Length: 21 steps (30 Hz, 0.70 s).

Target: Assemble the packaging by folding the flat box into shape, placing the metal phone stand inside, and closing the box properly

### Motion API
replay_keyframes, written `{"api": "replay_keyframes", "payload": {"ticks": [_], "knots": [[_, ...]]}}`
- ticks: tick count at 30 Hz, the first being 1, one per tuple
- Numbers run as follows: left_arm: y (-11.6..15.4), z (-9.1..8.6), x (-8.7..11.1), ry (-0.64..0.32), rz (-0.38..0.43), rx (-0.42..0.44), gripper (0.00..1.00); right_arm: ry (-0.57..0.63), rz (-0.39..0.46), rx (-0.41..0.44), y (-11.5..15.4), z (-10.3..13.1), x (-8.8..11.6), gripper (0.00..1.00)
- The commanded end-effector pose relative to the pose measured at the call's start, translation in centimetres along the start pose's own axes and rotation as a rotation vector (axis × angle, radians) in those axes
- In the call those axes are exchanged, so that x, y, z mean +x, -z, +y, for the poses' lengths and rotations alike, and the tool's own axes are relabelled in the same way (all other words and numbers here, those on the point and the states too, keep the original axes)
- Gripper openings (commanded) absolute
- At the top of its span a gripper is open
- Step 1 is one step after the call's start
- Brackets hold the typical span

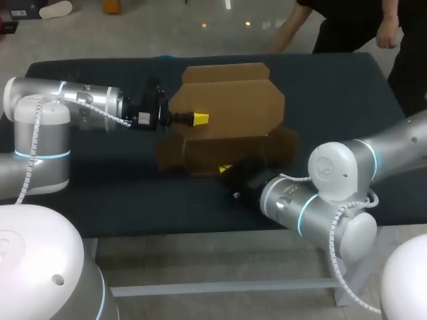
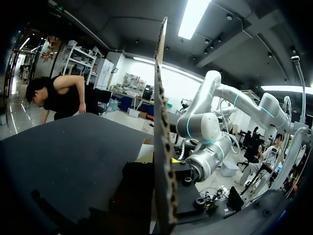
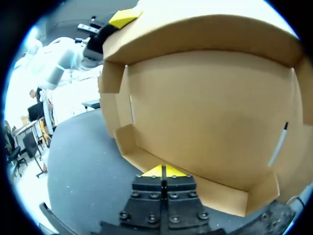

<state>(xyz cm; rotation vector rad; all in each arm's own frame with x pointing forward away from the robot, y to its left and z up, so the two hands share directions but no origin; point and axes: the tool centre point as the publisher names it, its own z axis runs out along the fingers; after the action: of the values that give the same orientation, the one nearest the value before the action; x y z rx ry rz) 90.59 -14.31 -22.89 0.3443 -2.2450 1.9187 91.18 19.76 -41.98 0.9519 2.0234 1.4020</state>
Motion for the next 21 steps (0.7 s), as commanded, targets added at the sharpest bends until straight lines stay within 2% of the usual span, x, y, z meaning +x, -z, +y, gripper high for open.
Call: {"api": "replay_keyframes", "payload": {"ticks": [1, 8, 14, 21], "knots": [[-0.1, 0.3, -0.1, 0.0, 0.002, 0.0, 0.0, 0.009, -0.006, -0.014, 1.6, 0.2, 0.4, 0.0], [-0.1, 0.3, -0.1, 0.0, 0.002, 0.0, 0.0, 0.017, 0.024, -0.025, 4.6, 0.5, 0.8, 0.0], [-0.1, 0.3, -0.1, 0.0, 0.002, 0.0, 0.0, 0.011, 0.107, -0.036, 7.3, 0.4, 0.7, 0.0], [-0.1, 0.3, -0.1, 0.0, 0.002, 0.0, 0.0, 0.021, 0.198, -0.001, 10.3, -0.4, 0.1, 0.0]]}}
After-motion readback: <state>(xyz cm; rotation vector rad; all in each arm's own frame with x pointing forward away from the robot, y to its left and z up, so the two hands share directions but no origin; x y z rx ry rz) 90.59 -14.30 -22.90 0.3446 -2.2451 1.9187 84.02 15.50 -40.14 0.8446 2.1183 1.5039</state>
